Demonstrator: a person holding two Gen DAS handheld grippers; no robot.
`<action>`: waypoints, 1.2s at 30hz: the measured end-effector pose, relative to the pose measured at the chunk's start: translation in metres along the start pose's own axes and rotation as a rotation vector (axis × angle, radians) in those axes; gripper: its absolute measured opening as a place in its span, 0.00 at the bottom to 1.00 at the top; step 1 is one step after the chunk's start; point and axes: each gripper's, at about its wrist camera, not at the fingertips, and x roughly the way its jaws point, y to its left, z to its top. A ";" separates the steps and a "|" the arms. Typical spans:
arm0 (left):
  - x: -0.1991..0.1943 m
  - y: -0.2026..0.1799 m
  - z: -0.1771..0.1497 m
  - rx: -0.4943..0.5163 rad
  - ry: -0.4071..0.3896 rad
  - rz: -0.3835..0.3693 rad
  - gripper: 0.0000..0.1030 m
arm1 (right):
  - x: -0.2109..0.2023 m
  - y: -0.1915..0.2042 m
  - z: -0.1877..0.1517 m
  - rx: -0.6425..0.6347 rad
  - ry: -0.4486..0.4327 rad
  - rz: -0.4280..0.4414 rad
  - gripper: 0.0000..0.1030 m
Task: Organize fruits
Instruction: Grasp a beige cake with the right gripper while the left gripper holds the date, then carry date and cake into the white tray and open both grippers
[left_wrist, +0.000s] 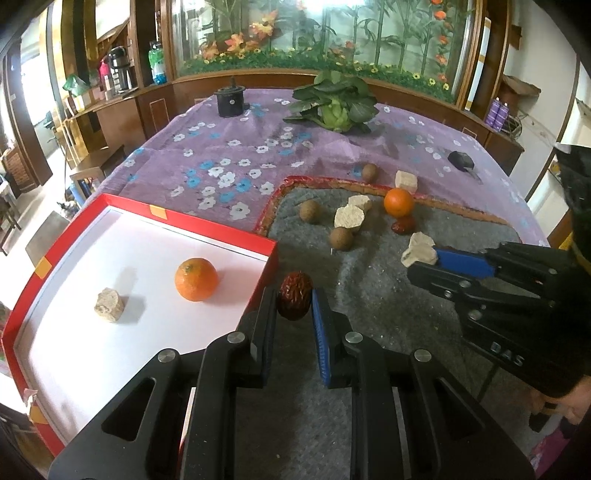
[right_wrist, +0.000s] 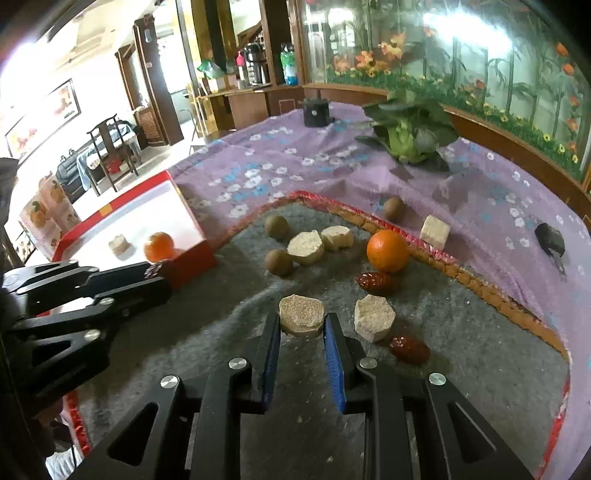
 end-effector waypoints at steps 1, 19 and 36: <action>-0.001 0.000 0.000 -0.001 -0.003 0.004 0.18 | -0.003 0.003 -0.001 -0.004 -0.004 -0.001 0.23; -0.027 0.015 -0.002 -0.006 -0.057 0.065 0.18 | -0.019 0.046 0.001 -0.061 -0.031 0.031 0.22; -0.027 0.069 -0.001 -0.094 -0.054 0.133 0.18 | 0.000 0.093 0.025 -0.152 -0.010 0.077 0.22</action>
